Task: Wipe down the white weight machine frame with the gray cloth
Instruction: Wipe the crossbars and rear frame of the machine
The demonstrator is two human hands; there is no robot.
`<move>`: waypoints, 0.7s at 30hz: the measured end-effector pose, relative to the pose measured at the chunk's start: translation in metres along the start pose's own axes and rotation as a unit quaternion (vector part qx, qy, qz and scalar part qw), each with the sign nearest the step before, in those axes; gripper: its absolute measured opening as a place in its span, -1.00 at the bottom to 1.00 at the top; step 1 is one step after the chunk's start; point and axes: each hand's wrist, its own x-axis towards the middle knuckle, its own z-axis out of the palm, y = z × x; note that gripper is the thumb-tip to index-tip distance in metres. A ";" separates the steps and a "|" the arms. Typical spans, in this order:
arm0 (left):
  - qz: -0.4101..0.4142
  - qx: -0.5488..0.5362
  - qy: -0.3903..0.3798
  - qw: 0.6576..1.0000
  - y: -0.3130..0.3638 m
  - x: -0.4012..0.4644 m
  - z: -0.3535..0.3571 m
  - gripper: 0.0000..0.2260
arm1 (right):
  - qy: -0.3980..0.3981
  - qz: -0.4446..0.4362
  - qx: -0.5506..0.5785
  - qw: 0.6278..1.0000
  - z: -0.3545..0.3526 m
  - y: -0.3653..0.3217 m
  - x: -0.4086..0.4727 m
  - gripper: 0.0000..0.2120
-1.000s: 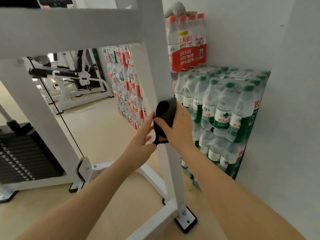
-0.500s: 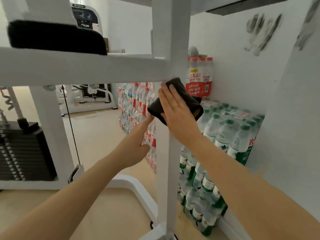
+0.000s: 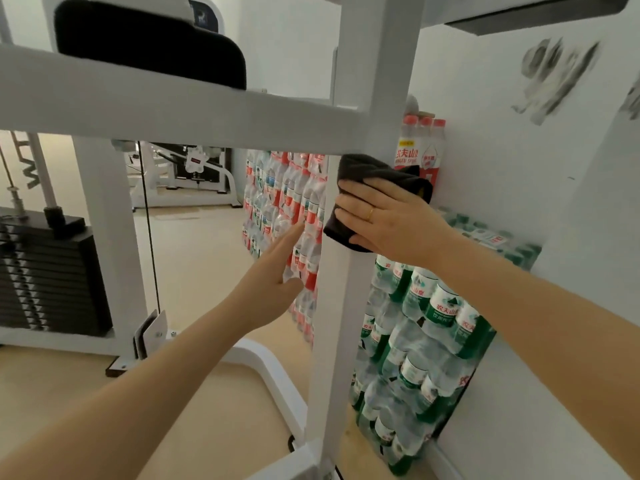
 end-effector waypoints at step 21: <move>-0.054 -0.018 -0.036 0.998 -0.037 0.001 0.027 -0.34 | -0.024 -0.049 -0.077 0.996 0.035 -0.064 -0.010 -0.52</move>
